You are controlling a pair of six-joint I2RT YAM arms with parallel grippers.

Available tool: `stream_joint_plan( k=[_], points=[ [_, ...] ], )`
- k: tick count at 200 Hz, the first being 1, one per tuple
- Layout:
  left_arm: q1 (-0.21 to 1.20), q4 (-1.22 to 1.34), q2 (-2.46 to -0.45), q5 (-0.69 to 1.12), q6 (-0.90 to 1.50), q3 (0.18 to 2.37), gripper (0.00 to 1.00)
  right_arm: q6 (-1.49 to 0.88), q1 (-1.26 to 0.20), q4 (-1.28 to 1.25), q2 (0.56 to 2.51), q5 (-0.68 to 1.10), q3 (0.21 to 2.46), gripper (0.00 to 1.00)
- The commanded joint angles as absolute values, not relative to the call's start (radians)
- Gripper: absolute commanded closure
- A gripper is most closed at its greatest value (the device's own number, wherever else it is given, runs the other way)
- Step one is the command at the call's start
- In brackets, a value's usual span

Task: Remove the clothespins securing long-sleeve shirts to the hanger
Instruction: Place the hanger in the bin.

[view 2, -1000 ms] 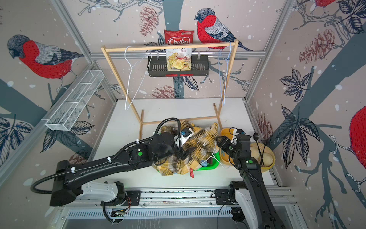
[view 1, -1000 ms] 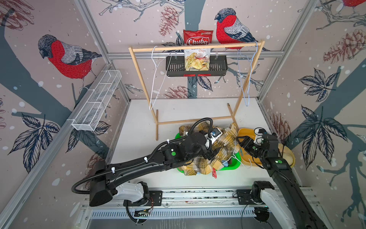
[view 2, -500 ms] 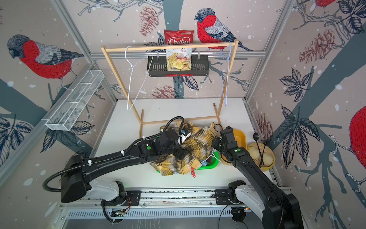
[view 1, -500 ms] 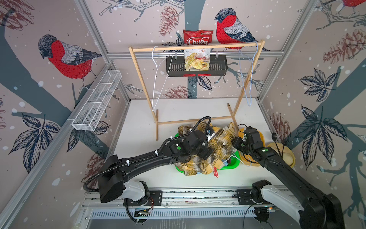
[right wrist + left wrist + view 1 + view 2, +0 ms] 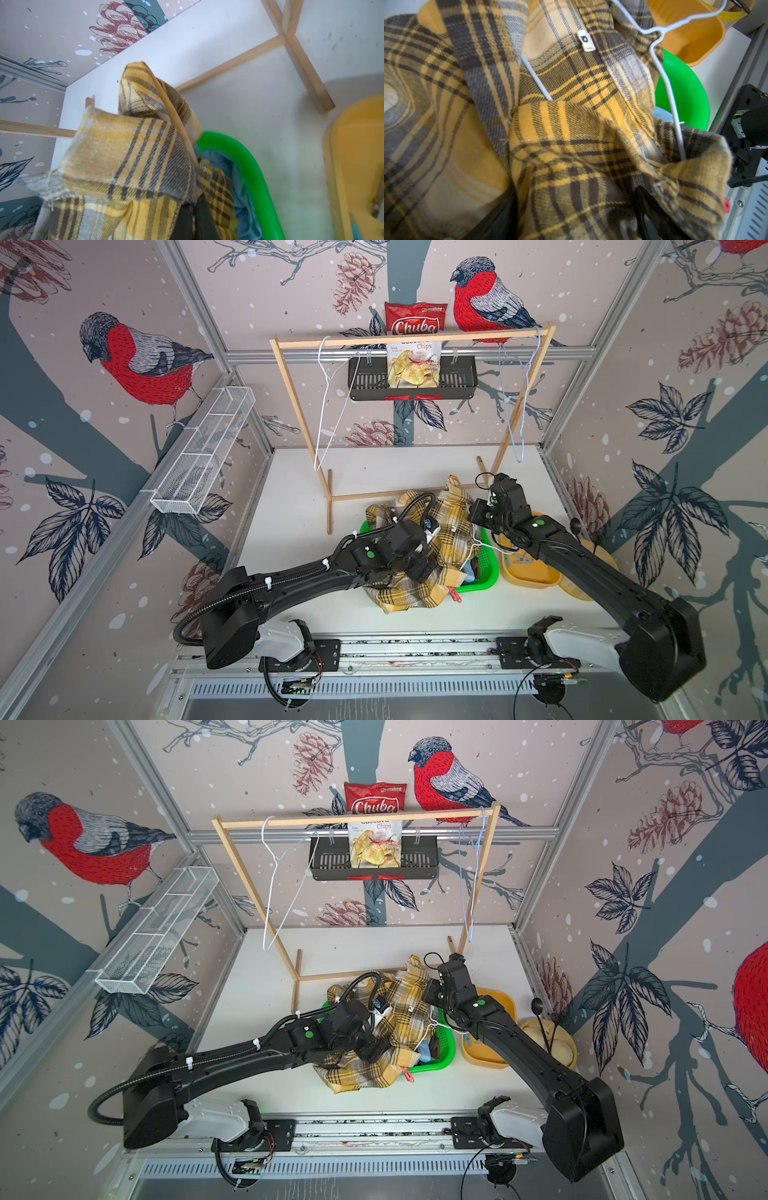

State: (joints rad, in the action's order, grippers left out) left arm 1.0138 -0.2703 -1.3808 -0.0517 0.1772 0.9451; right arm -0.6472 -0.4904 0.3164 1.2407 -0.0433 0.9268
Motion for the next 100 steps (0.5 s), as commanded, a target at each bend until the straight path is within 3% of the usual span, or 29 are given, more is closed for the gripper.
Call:
stream_joint_plan(
  k=[1, 25, 38, 46, 61, 82, 100],
  points=[
    [0.988, -0.256, -1.383, -0.104, 0.221, 0.942, 0.17, -0.595, -0.488, 0.286, 1.324, -0.072, 1.006, 0.99],
    [0.952, -0.236, -1.374, -0.133, 0.254, 0.93, 0.17, -0.572, -0.482, 0.27, 1.446, -0.049, 1.083, 0.98],
    [0.934, -0.229, -1.383, -0.14, 0.27, 0.931, 0.17, -0.566, -0.481, 0.253, 1.503, -0.042, 1.109, 0.93],
    [0.922, -0.226, -1.391, -0.14, 0.281, 0.931, 0.17, -0.563, -0.481, 0.243, 1.529, -0.04, 1.121, 0.83],
    [0.909, -0.222, -1.404, -0.126, 0.294, 0.93, 0.17, -0.567, -0.48, 0.238, 1.545, -0.037, 1.134, 0.52],
    [0.91, -0.225, -1.416, -0.13, 0.303, 0.925, 0.18, -0.573, -0.493, 0.224, 1.481, -0.056, 1.102, 0.31],
    [0.908, -0.237, -1.414, -0.163, 0.309, 0.936, 0.18, -0.581, -0.505, 0.238, 1.39, -0.078, 1.055, 0.21]
  ],
)
